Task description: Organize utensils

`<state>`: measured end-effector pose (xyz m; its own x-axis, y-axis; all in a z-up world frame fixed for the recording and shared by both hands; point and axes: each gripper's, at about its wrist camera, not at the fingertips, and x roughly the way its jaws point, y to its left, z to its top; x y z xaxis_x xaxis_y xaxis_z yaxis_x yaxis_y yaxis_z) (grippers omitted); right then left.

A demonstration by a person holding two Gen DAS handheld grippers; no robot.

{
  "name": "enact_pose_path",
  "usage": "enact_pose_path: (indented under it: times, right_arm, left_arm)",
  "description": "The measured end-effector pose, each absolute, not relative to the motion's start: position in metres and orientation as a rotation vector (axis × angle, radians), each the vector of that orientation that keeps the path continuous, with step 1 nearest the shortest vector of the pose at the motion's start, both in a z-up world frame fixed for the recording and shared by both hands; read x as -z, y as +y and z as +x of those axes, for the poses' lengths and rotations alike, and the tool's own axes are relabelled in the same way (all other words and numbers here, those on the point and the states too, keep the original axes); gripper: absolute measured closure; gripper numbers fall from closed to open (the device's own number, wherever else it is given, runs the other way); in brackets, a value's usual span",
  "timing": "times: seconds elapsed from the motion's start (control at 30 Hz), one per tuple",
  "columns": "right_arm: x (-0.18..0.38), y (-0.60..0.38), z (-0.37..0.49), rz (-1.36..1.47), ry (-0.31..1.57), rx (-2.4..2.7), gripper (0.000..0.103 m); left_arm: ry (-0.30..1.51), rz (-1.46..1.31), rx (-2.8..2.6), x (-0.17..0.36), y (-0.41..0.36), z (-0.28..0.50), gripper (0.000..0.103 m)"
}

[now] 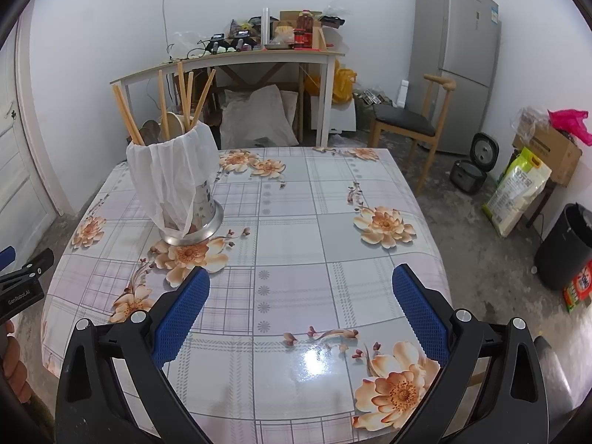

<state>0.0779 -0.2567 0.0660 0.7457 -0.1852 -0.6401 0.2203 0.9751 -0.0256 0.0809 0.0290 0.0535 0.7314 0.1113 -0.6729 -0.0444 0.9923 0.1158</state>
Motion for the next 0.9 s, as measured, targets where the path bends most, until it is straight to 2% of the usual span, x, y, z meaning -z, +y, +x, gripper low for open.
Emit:
enact_pose_path:
  times: [0.9]
  right_arm:
    - [-0.0665,-0.255,0.079,0.048,0.694,0.214,0.008]
  left_arm:
    - [0.74,0.097,-0.061,-0.0552,0.023,0.0802,0.006]
